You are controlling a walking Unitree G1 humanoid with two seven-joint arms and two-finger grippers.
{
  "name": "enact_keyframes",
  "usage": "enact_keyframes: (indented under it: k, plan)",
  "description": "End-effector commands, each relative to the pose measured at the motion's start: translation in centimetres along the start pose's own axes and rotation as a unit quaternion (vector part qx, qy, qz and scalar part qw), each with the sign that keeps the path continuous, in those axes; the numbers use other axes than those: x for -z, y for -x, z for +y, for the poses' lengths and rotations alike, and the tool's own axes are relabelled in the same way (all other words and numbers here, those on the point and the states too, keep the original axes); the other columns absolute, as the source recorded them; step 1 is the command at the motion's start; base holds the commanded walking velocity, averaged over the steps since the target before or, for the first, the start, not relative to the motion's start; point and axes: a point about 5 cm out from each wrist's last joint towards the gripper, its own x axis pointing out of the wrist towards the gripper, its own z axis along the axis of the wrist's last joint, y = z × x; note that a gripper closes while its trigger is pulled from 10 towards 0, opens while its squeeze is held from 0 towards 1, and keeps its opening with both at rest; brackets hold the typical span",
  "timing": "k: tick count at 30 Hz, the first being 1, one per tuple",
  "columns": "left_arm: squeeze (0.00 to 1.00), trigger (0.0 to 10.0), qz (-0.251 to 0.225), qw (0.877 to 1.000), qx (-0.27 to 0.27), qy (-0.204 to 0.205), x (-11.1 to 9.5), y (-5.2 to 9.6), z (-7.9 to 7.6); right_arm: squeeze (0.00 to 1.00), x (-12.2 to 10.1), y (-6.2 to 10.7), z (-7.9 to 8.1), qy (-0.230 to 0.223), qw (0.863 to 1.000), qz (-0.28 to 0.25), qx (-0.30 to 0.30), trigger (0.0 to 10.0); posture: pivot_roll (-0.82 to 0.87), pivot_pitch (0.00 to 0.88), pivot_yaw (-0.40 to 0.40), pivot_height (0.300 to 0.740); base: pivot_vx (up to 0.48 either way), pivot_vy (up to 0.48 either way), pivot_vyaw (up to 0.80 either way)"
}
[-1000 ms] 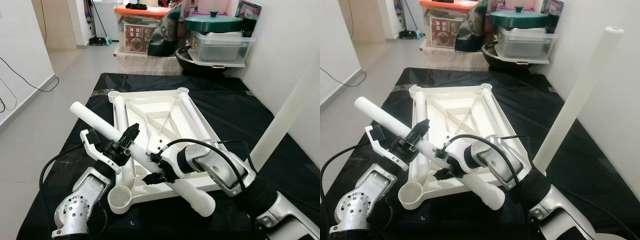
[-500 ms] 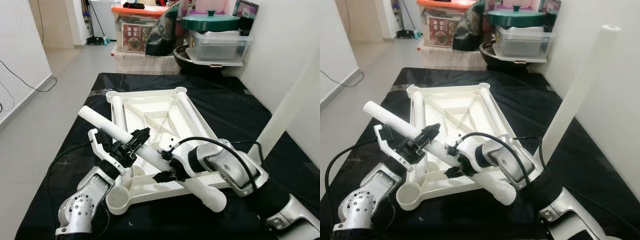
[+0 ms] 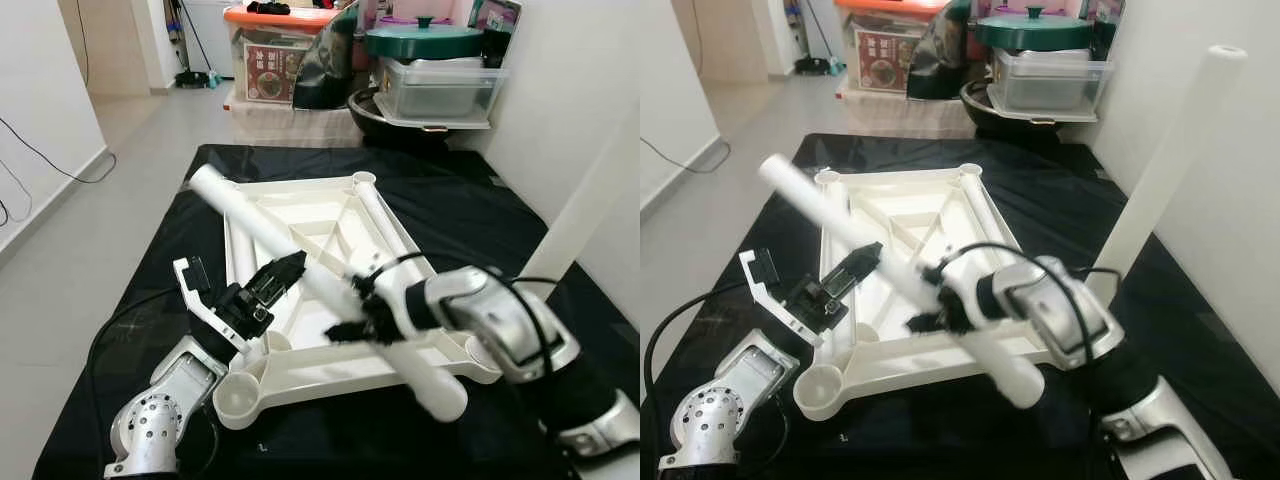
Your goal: Building children table
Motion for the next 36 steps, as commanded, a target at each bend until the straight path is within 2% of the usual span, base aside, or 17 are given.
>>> enact_keyframes:
  k: [1,2,11,16,17,18,20,21,23,26,27,28,29,31,32,33,36]
  plan:
    - [1.0,10.0,0.008,1.0,0.021,0.011,0.1,0.2,-0.6,0.0,-0.6,0.3,-1.1,-0.019,0.999,-0.019,0.035,0.0,-0.1,0.0,-0.042,0.74,0.0,0.0,0.0]
    - [0.0,10.0,0.008,1.0,0.025,0.015,0.1,0.3,-0.7,0.0,-0.8,0.4,-1.6,-0.026,0.998,-0.025,0.048,0.0,-0.1,0.0,-0.044,0.74,0.0,0.0,0.0]
    - [0.0,10.0,0.014,0.999,0.028,0.018,0.1,1.0,-0.6,0.0,-2.6,2.4,-3.8,-0.043,0.993,-0.061,0.094,0.0,-0.09,0.0,-0.049,0.74,0.0,0.0,0.0]
    - [0.0,10.0,0.028,0.999,0.032,0.017,0.4,1.1,-0.6,0.0,-4.6,4.1,-5.5,-0.059,0.979,-0.125,0.151,0.0,-0.1,0.0,-0.048,0.74,0.0,0.0,0.0]
    - [0.0,10.0,0.039,0.999,0.032,0.013,0.6,1.2,-0.6,0.0,-5.5,4.9,-6.4,-0.077,0.966,-0.168,0.184,0.0,-0.09,0.0,-0.046,0.74,0.0,0.0,0.0]
    - [0.0,10.0,0.039,0.999,0.032,0.013,0.6,1.2,-0.6,0.0,-5.5,4.9,-6.4,-0.077,0.966,-0.168,0.184,0.0,-0.09,0.0,-0.046,0.74,0.0,0.0,0.0]
    - [0.0,10.0,0.049,0.999,0.021,0.007,0.7,1.3,-0.3,0.0,-7.0,6.6,-8.2,-0.128,0.927,-0.255,0.244,0.0,-0.09,0.0,-0.043,0.74,0.0,0.0,0.0]
    - [0.0,10.0,0.049,0.999,0.021,0.007,0.7,1.3,-0.3,0.0,-7.0,6.6,-8.2,-0.128,0.927,-0.255,0.244,0.0,-0.09,0.0,-0.043,0.74,0.0,0.0,0.0]
    - [0.0,10.0,0.054,0.998,0.01,0.002,0.7,1.5,-0.1,0.0,-7.5,7.5,-9.0,-0.177,0.892,-0.314,0.272,0.0,-0.09,0.0,-0.041,0.74,0.0,0.0,0.0]
    - [0.0,10.0,0.058,0.998,0.007,-0.001,0.7,1.5,0.0,0.0,-7.5,7.6,-9.3,-0.194,0.879,-0.331,0.283,0.0,-0.09,0.0,-0.038,0.74,0.0,0.0,0.0]
    - [0.0,10.0,0.068,0.998,0.006,-0.007,0.8,1.6,0.0,0.0,-7.3,7.8,-9.7,-0.221,0.861,-0.347,0.297,0.0,-0.09,0.0,-0.038,0.74,0.0,0.0,0.0]
    - [0.0,10.0,0.068,0.998,0.006,-0.007,0.8,1.6,0.0,0.0,-7.3,7.8,-9.7,-0.221,0.861,-0.347,0.297,0.0,-0.09,0.0,-0.038,0.74,0.0,0.0,0.0]
    - [0.0,10.0,0.084,0.996,0.004,-0.019,1.1,1.8,0.1,0.0,-7.0,8.0,-10.1,-0.252,0.84,-0.368,0.309,0.0,-0.09,0.0,-0.037,0.74,0.0,0.0,0.0]
    - [0.0,10.0,0.084,0.996,0.004,-0.019,1.1,1.8,0.1,0.0,-7.0,8.0,-10.1,-0.252,0.84,-0.368,0.309,0.0,-0.09,0.0,-0.037,0.74,0.0,0.0,0.0]
    - [0.0,10.0,0.102,0.994,0.0,-0.031,1.5,2.1,0.2,0.0,-6.7,8.2,-10.4,-0.285,0.818,-0.388,0.314,0.0,-0.08,0.0,-0.037,0.74,0.0,0.0,0.0]
    - [0.0,10.0,0.102,0.994,0.0,-0.031,1.5,2.1,0.2,0.0,-6.7,8.2,-10.4,-0.285,0.818,-0.388,0.314,0.0,-0.08,0.0,-0.037,0.74,0.0,0.0,0.0]
    - [0.0,10.0,0.133,0.99,-0.008,-0.053,2.3,2.3,0.4,0.0,-6.1,7.6,-10.3,-0.33,0.795,-0.406,0.305,0.0,-0.08,0.0,-0.033,0.74,0.0,0.0,0.0]
